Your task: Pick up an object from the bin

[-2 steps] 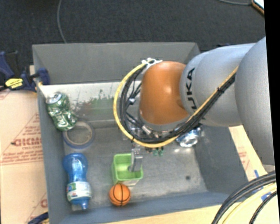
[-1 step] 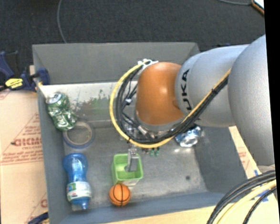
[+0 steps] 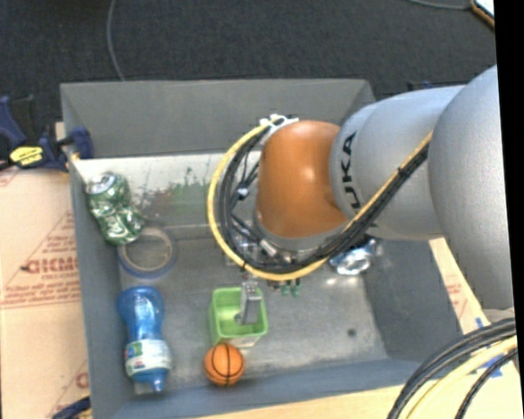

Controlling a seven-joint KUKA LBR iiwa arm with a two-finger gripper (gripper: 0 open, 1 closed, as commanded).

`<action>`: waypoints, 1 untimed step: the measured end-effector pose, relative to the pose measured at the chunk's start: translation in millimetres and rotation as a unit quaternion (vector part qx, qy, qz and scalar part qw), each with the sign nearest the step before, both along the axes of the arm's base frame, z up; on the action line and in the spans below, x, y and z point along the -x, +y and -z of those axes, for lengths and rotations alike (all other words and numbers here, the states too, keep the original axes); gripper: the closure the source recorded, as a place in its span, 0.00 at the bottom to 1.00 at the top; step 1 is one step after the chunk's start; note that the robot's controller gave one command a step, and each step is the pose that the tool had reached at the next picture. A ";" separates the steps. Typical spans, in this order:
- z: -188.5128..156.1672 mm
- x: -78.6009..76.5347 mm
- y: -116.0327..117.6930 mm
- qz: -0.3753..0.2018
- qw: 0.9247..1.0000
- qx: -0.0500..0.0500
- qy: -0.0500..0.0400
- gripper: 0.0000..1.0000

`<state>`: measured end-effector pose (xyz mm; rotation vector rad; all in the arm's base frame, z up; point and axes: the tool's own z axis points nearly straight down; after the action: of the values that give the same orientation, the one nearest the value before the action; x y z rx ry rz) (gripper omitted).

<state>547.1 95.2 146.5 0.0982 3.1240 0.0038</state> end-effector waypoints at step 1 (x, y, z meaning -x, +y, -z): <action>3.4 11.4 4.1 -0.028 1.000 0.001 0.000 0.00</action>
Offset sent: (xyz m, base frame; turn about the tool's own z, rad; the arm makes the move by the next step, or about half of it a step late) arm -0.0081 -0.0025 -0.0765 -0.1796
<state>535.7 99.3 143.0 0.0099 3.1255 0.0007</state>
